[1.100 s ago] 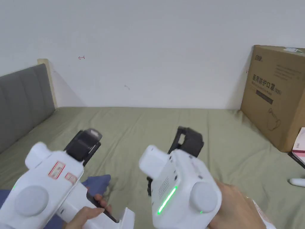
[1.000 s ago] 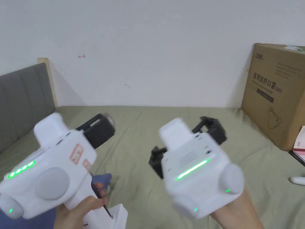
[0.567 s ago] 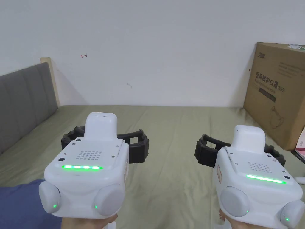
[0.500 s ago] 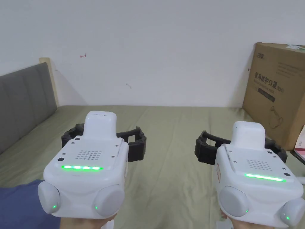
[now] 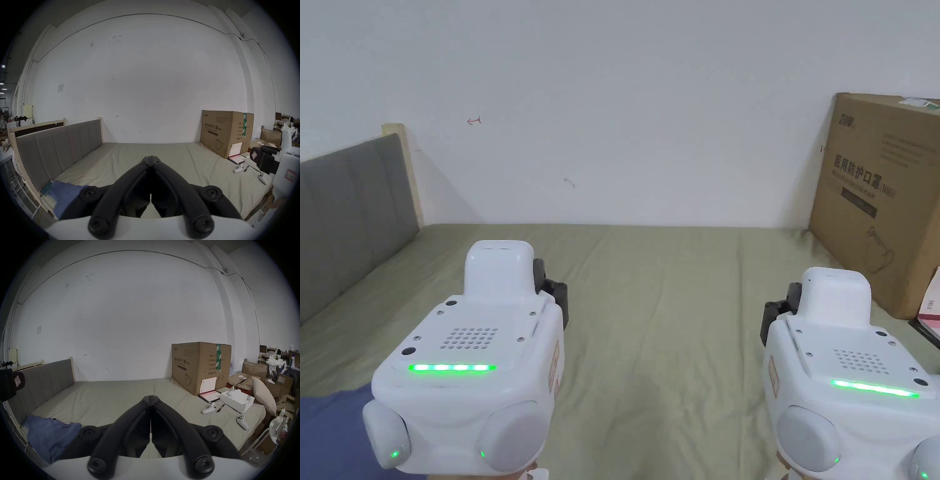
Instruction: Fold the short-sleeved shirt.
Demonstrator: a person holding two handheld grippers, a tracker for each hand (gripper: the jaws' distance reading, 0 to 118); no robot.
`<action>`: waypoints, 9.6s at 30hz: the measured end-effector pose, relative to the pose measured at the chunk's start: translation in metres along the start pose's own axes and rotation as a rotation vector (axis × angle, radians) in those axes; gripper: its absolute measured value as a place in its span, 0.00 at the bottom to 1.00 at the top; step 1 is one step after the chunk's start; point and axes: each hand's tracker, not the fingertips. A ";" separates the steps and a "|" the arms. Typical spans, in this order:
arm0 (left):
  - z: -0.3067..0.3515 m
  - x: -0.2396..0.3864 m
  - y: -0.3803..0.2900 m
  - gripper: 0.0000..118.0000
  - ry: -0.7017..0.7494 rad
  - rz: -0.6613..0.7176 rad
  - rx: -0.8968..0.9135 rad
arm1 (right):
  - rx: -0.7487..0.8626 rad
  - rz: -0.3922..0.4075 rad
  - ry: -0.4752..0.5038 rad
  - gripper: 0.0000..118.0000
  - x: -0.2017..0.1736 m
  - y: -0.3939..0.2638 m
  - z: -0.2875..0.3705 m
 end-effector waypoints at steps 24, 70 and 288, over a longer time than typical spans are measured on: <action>0.061 -0.121 0.016 0.00 0.367 0.003 -0.032 | -0.046 0.052 0.441 0.00 -0.140 0.007 -0.002; -0.159 -0.207 -0.232 0.07 0.305 0.410 -0.937 | -0.456 0.054 0.402 0.00 -0.149 -0.097 -0.101; -0.161 -0.154 -0.159 0.04 0.222 -0.088 -0.836 | -0.907 -0.205 0.014 0.03 0.119 -0.137 -0.149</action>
